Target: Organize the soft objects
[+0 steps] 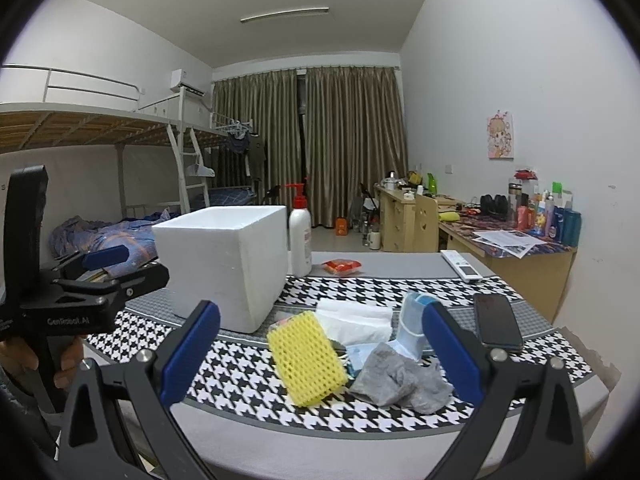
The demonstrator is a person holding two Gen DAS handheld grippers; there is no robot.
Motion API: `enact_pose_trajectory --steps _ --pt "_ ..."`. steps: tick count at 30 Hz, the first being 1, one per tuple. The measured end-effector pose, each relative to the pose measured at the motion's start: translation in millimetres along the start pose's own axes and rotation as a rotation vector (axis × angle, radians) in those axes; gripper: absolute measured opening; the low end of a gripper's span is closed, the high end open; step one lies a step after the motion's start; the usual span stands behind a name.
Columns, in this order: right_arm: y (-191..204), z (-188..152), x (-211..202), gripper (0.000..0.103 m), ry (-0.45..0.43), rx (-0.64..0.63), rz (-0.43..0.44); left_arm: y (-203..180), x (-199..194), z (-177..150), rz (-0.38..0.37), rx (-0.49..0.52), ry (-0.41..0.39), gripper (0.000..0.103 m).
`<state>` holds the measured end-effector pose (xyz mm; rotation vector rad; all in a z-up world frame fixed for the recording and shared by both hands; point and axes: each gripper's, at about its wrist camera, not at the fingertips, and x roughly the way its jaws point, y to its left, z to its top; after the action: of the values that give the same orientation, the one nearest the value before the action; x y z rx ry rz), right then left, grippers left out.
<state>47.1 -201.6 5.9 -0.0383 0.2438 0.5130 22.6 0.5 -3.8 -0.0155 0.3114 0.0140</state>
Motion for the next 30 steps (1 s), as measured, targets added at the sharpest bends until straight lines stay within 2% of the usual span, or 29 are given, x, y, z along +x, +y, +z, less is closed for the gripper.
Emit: enact_pose_trajectory --steps 12,30 --pt "-18 -3 20 0.102 0.051 0.015 -0.039 -6 25 1 -0.042 0.008 0.058 0.102" --pt "-46 -19 54 0.102 0.154 0.071 -0.064 -30 79 -16 -0.108 0.008 0.230 0.102"
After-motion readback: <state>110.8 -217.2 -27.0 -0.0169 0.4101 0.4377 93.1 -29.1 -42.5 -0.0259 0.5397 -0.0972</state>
